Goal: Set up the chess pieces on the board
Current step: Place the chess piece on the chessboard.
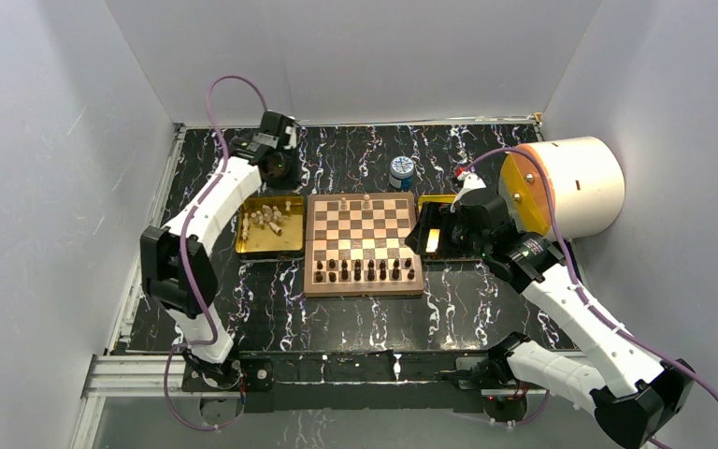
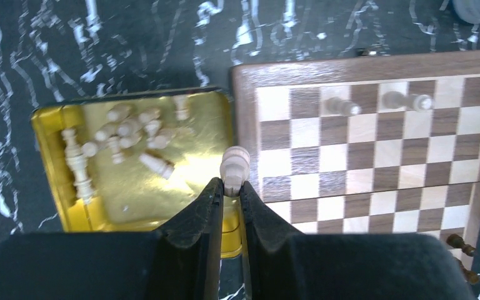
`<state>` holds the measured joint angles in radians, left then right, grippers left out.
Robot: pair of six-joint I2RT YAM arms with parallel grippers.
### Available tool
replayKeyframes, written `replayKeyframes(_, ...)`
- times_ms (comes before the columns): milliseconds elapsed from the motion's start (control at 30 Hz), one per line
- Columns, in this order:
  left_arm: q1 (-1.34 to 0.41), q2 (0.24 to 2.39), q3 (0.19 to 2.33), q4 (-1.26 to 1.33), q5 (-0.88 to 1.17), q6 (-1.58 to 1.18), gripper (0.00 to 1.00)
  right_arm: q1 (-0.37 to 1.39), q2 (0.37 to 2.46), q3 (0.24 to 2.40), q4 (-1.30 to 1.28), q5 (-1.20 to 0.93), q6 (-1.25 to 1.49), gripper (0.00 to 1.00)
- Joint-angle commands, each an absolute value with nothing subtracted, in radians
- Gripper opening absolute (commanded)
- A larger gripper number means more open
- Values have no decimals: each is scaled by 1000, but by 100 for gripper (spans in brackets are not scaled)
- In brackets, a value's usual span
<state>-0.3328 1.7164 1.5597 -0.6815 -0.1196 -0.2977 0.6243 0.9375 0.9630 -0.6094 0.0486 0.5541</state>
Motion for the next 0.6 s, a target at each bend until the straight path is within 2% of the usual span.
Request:
replayKeyframes(0,-423,1790,1656,-707,-156,-303,5,629,929,984,-575,50,542,99)
replayKeyframes(367,-487,1996,1772,-677,-167,-322,4,629,902,981,-593,70,541,99)
replayKeyframes(567,-495,2032,1763,-664,-182,-328,4,629,898,989,-604,91,536,99)
